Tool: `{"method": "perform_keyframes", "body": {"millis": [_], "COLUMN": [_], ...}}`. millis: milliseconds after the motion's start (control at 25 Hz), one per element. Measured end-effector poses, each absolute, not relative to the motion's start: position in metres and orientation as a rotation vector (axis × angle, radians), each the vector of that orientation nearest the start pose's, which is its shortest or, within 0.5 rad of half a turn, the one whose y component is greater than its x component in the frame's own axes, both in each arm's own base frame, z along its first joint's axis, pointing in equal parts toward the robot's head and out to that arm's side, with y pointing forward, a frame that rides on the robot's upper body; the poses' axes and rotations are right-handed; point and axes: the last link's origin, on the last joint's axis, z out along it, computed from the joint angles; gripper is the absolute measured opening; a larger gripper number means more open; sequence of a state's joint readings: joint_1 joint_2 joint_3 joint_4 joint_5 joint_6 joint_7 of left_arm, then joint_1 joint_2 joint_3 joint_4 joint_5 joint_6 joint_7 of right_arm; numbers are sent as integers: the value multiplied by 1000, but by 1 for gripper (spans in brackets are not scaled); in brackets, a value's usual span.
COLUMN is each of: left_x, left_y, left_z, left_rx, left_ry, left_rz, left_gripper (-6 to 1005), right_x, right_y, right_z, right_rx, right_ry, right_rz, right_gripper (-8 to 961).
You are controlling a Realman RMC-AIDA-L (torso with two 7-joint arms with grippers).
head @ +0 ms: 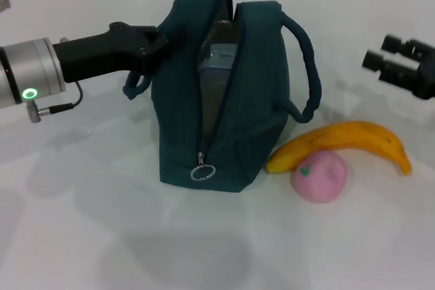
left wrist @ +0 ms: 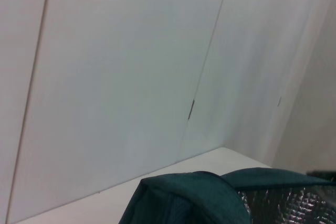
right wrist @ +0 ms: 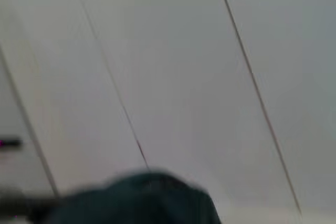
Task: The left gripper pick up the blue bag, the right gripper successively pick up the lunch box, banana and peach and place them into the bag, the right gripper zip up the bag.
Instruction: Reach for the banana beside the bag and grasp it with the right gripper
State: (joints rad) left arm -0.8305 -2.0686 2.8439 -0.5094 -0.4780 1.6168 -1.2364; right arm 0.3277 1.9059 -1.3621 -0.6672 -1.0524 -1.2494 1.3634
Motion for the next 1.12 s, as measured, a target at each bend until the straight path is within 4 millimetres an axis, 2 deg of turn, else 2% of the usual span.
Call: {"method": "perform_keyframes", "body": {"millis": [120, 360, 480, 680, 840, 1120], "left_x": [-247, -245, -245, -241, -236, -236], "left_y": [370, 370, 371, 374, 377, 378], "left_z": [10, 10, 10, 11, 11, 11], "left_rx": [-2536, -2541, -2541, -2544, -2550, -2550], "left_ry": [-692, -688, -686, -670, -655, -637], "left_rz": [-872, -871, -871, -875, -879, -873], "left_gripper": [34, 34, 34, 34, 35, 35], "right_x": [268, 232, 214, 195, 188, 189], "right_y": [344, 360, 371, 383, 384, 378], "right_z": [28, 27, 31, 40, 47, 42], "right_rx": [-2430, -2559, -2617, -2650, -2653, -2660], "right_ry": [746, 731, 733, 711, 690, 684], "right_rz": [782, 535, 377, 148, -37, -183], "right_gripper": [709, 711, 712, 713, 715, 717]}}
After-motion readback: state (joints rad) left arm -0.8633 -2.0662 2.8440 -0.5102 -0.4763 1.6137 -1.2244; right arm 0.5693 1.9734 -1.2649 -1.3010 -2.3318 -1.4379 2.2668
